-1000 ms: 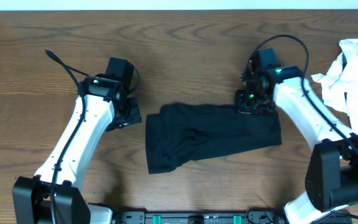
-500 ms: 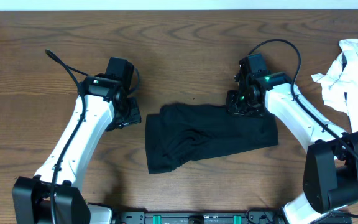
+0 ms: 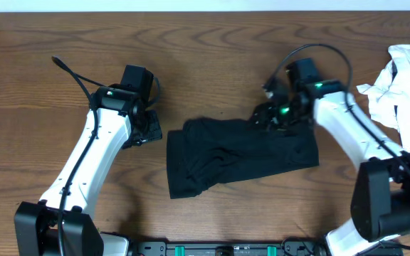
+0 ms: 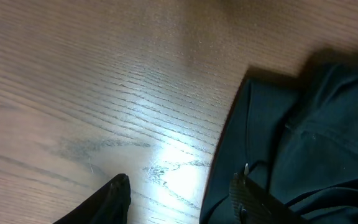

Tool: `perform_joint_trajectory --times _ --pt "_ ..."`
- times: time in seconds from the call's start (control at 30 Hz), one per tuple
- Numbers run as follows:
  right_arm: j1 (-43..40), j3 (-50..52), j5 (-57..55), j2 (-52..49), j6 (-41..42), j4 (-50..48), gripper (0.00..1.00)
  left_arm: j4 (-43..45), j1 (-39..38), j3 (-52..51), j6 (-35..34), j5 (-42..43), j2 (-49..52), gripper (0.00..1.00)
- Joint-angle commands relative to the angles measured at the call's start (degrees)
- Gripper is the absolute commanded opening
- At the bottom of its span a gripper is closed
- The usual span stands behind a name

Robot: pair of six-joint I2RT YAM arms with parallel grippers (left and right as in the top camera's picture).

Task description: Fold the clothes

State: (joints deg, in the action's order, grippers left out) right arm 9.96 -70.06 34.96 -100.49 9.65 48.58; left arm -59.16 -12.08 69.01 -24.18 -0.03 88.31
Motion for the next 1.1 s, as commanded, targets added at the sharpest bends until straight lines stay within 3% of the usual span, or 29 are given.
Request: perform_joint_trajectory --times 0.0,0.17,0.3,0.4,0.77,1.07 --pt "-4.1 -1.9 0.3 3.7 -3.6 1.3 0.52 -0.1 0.3 -0.6 0.1 -0.7 0.1 0.54" --pt "-7.9 -1.9 -7.6 5.6 -3.5 4.8 0.47 0.1 0.3 -0.6 0.1 -0.7 0.1 0.54" --pt "-8.4 -1.2 -17.1 5.5 -3.3 8.3 0.13 0.1 0.3 -0.6 0.1 -0.7 0.1 0.54" --pt "-8.4 0.2 -22.3 5.4 -1.2 9.1 0.01 0.1 0.3 -0.6 0.1 -0.7 0.1 0.54" --pt "-8.4 9.6 -23.5 5.3 0.3 0.2 0.01 0.1 0.3 -0.6 0.1 -0.7 0.1 0.54" --pt "-8.2 12.0 -3.5 5.3 -1.4 -1.2 0.01 0.1 0.3 -0.6 0.1 -0.7 0.1 0.54"
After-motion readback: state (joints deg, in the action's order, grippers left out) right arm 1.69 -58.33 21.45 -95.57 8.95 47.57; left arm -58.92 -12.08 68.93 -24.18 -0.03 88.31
